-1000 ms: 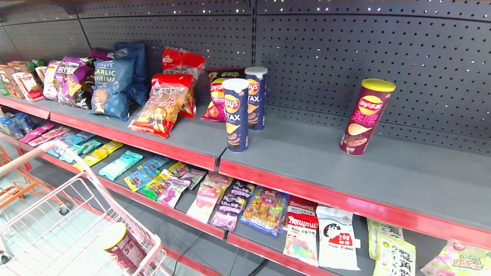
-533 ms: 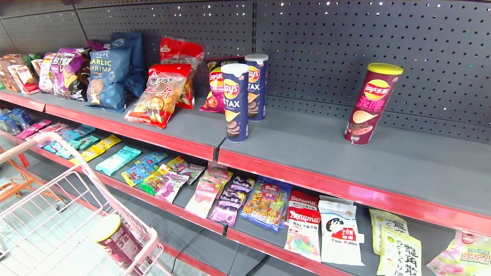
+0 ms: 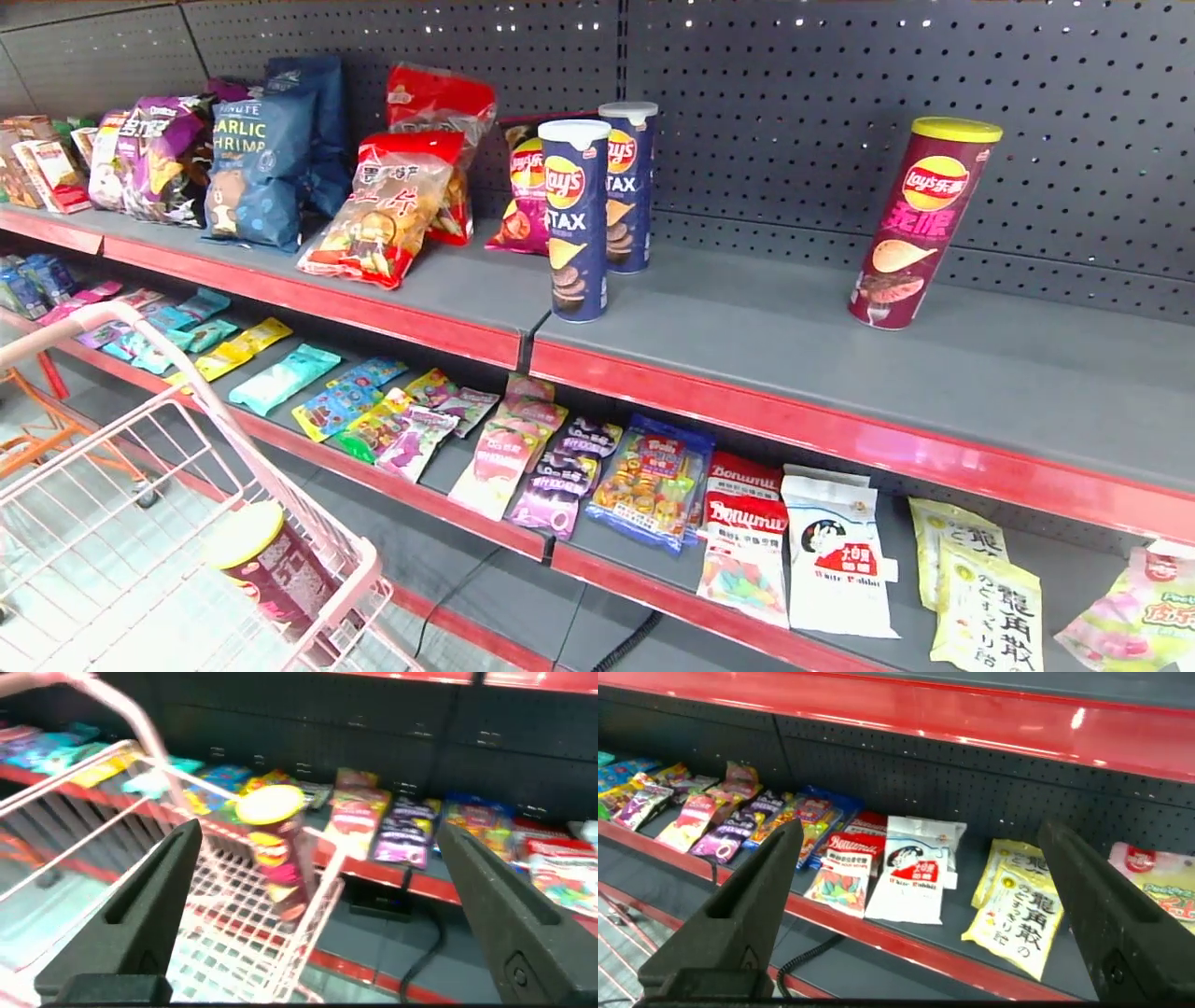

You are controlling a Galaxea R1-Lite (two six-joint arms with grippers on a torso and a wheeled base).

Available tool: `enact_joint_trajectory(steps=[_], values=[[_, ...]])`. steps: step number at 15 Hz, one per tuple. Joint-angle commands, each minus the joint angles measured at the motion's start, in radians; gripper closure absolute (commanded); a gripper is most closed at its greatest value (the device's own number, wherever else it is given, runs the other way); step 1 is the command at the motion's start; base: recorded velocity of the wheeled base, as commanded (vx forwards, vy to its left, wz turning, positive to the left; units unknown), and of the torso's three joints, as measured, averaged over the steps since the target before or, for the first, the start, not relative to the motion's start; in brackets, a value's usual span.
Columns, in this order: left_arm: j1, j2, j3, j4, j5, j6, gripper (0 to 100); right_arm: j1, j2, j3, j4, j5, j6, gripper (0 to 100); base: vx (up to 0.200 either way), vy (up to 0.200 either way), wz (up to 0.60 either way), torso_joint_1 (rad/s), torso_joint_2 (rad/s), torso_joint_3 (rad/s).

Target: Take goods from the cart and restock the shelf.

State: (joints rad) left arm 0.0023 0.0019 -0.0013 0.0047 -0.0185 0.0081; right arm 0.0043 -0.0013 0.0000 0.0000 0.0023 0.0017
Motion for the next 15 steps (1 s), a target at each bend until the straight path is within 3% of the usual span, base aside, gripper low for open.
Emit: enact_joint_trajectory(steps=[1,4,10,12,13,14,15], values=[[0.001,0.001,0.000,0.000,0.000,0.000,0,0.000,0.001,0.000,0.000,0.001,0.001,0,0.000,0.000,0.60,-0.007,0.02,0.022],[0.001,0.001,0.000,0.000,0.000,0.000,0,0.000,0.001,0.000,0.000,0.001,0.000,0,0.000,0.000,0.60,-0.001,0.01,0.001],[0.001,0.001,0.000,0.000,0.000,0.003,0,0.000,0.001,0.000,0.000,0.001,0.000,0,0.000,0.000,0.00,0.000,0.00,0.000],[0.001,0.000,-0.002,-0.003,-0.004,0.056,0,0.000,0.001,0.000,0.000,0.001,0.001,0,0.000,0.000,0.00,0.000,0.00,0.000],[0.001,0.000,-0.002,-0.005,-0.015,0.064,0,0.000,0.001,0.000,0.000,0.001,0.001,0,0.000,0.000,0.00,0.000,0.00,0.000],[-0.001,0.041,-0.094,-0.011,-0.017,0.061,0,0.000,0.001,0.000,0.000,0.001,0.000,0,0.000,0.000,0.00,0.000,0.00,0.000],[-0.010,0.280,-0.325,-0.006,0.000,-0.034,0,0.000,0.001,0.000,0.000,0.001,0.001,0,0.000,0.000,0.00,0.000,0.00,0.000]])
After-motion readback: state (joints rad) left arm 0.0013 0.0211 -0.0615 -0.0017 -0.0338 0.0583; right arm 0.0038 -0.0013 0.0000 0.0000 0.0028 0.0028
